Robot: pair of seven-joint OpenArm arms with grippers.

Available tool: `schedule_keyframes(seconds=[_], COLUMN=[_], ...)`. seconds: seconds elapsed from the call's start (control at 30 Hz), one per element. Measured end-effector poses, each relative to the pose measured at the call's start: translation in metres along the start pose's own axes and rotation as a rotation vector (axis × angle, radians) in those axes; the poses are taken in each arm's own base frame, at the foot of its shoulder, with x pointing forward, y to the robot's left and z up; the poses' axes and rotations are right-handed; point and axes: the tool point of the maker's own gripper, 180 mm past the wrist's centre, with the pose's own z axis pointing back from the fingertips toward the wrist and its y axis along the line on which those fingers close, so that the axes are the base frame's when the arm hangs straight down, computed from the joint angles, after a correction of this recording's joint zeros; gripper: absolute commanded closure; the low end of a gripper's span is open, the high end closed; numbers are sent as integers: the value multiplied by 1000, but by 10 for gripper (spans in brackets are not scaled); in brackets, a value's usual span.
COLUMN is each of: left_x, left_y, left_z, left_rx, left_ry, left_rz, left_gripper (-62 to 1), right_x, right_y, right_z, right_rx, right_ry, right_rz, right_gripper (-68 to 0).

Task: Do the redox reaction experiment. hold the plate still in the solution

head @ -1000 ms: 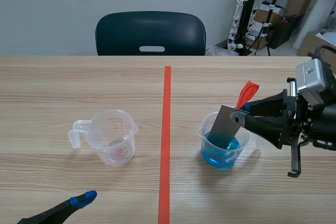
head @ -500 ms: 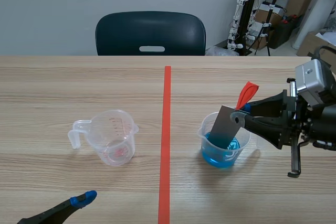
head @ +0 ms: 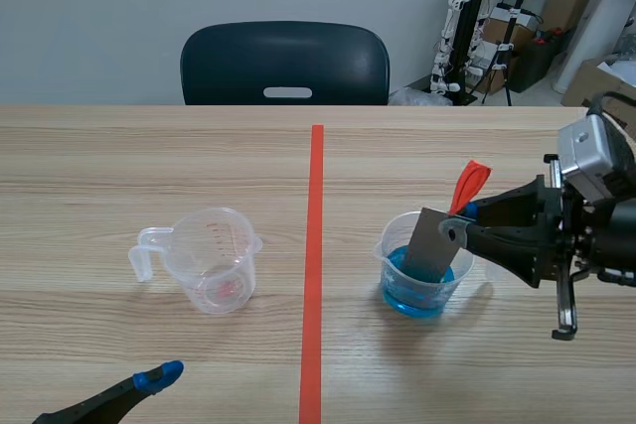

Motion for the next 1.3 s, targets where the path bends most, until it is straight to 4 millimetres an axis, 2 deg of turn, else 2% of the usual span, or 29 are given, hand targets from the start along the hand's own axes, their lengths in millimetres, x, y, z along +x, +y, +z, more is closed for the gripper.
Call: schedule_keyframes(seconds=[0.33,0.47,1.3], left_x=[0,0,0], left_y=[0,0,0], left_z=[0,0,0], left_rx=[0,0,0], left_ry=[0,0,0], left_rz=[0,0,0], left_gripper=[-553,-553,-553], right_x=[3,-3,-1], right_y=[-12,-12,-16], right_z=[5,6,6], right_rx=[-63,-62,-80], right_ry=[-12,23,11], right_rz=[-45,-45,-60], right_gripper=[-6,-6,-6])
